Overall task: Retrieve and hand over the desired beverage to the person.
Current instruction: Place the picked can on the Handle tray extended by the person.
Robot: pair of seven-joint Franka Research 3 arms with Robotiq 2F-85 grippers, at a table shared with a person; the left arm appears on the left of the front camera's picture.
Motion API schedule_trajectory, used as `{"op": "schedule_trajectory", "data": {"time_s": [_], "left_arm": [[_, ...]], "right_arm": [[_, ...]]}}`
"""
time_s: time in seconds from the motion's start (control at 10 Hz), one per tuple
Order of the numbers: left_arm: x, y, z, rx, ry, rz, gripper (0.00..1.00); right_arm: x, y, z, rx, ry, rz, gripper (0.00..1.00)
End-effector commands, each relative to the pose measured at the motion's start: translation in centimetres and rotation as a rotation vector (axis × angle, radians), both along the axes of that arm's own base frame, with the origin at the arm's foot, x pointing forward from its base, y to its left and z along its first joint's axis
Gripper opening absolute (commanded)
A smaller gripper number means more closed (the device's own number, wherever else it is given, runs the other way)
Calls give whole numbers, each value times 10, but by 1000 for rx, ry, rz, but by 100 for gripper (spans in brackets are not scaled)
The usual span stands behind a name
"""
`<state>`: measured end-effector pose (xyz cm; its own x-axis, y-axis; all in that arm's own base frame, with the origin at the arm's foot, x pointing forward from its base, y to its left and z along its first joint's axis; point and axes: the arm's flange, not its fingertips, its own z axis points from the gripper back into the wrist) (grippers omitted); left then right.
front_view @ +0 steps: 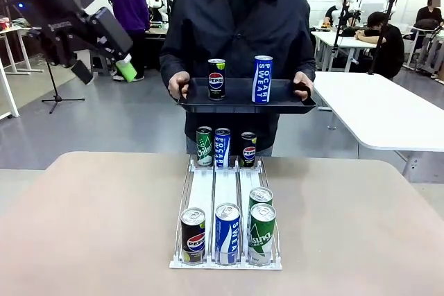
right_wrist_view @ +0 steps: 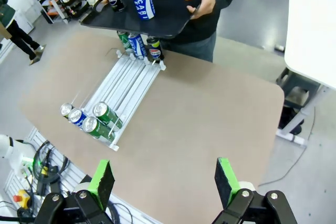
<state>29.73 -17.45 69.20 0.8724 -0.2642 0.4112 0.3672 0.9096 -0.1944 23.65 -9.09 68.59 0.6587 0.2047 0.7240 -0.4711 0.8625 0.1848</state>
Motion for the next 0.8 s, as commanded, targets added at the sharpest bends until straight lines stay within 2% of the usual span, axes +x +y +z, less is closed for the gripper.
{"op": "schedule_trajectory", "data": {"time_s": [0.0,0.7], "left_arm": [[11,0,3,50,53,-21,100],[4,3,-3,23,32,-4,100]], "right_arm": [[1,1,0,14,-3,29,100],[1,1,0,14,-3,29,100]]}}
